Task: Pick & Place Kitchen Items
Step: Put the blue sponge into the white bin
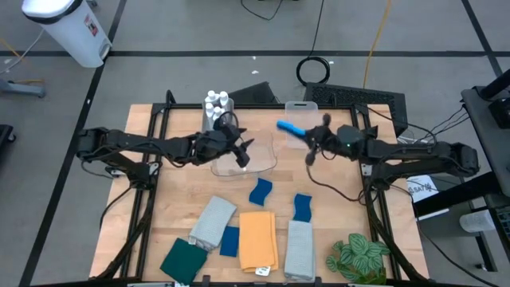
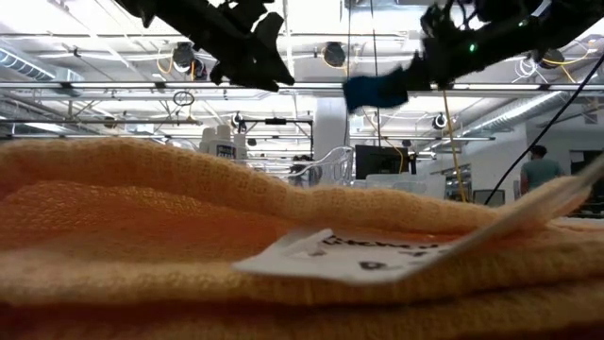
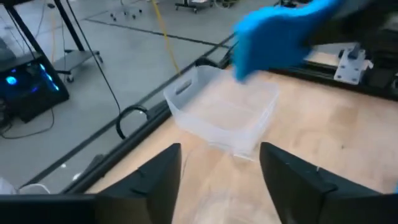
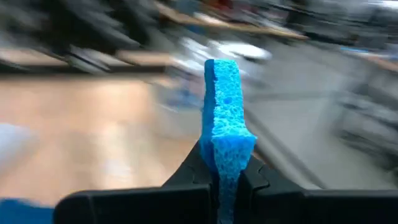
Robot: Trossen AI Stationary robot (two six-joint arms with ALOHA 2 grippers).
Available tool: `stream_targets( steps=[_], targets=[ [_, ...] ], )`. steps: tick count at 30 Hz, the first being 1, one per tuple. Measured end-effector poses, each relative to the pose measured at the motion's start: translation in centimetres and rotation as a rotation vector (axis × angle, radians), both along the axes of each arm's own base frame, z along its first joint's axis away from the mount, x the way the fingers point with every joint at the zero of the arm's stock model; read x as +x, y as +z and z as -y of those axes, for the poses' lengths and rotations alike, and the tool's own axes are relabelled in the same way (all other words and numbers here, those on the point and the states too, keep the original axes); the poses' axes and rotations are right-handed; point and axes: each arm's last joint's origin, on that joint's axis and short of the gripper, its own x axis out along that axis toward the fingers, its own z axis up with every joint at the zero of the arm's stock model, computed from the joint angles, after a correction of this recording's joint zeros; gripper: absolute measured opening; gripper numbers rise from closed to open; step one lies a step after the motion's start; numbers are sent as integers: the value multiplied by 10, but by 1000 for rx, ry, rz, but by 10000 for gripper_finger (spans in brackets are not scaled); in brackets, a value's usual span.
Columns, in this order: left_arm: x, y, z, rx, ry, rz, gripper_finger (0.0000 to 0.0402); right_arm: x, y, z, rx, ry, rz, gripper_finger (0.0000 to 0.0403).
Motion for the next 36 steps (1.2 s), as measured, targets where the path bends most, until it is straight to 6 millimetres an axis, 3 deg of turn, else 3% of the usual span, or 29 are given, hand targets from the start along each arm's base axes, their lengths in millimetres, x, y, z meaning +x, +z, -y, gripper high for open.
stream_targets(
  steps=[5,16,25,31,36],
  targets=[
    [3,-4,0,-5,-5,-8,245,-3,-12,20,-57,-305,-124,2],
    [3,-4,0,-20,0,5,248,4,-54,68,7,-484,-278,1],
    [3,-5,0,-18,0,-1,248,7,-71,86,72,-482,-279,2],
    [3,-5,0,-27,-5,2,248,9,-76,87,112,-498,-257,38],
    [3,-5,0,-29,-4,3,248,10,-76,87,120,-501,-243,99]
  ],
)
